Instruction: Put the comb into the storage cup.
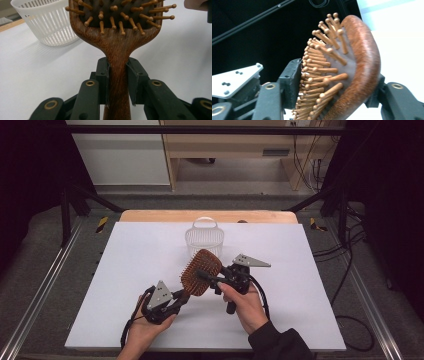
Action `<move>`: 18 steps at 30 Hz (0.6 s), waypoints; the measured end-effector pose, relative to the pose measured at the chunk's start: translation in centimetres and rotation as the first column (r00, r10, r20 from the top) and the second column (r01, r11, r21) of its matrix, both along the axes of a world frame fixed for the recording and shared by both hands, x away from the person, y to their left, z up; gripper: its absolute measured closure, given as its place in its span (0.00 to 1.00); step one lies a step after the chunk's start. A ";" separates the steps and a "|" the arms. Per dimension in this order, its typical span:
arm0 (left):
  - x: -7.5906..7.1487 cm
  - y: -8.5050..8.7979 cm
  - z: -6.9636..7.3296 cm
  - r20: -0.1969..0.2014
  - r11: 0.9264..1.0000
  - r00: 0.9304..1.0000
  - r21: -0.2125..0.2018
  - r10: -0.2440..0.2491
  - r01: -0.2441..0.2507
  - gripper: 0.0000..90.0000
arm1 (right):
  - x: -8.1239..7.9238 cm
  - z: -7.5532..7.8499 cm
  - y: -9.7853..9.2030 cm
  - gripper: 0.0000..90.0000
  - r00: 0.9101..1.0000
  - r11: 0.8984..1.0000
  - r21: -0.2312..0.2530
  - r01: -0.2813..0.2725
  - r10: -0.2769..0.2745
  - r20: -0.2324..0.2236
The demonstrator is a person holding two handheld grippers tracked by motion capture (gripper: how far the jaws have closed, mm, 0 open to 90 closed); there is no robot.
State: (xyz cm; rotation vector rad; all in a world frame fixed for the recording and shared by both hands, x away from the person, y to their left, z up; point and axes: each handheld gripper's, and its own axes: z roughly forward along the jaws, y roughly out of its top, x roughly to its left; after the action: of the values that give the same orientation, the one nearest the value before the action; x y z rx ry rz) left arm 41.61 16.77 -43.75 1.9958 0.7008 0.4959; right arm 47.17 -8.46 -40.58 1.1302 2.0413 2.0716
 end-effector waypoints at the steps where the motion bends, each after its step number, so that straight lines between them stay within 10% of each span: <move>1: 0.0 0.0 0.0 0.001 1.000 1.000 -0.003 0.001 -0.001 0.81 | 0.0 0.1 0.0 0.50 1.000 1.000 0.002 0.002 -0.002 -0.004; 18: 0.2 0.4 0.1 -0.013 0.999 1.000 -0.047 0.020 -0.021 0.80 | -0.1 1.4 0.9 0.61 0.999 1.000 -0.007 0.025 -0.025 -0.023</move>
State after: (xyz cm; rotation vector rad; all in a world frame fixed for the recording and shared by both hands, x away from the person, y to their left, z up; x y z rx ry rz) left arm 41.78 17.18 -43.63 1.9515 0.7353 0.4751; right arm 47.09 -7.60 -39.22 1.1781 2.0318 2.0485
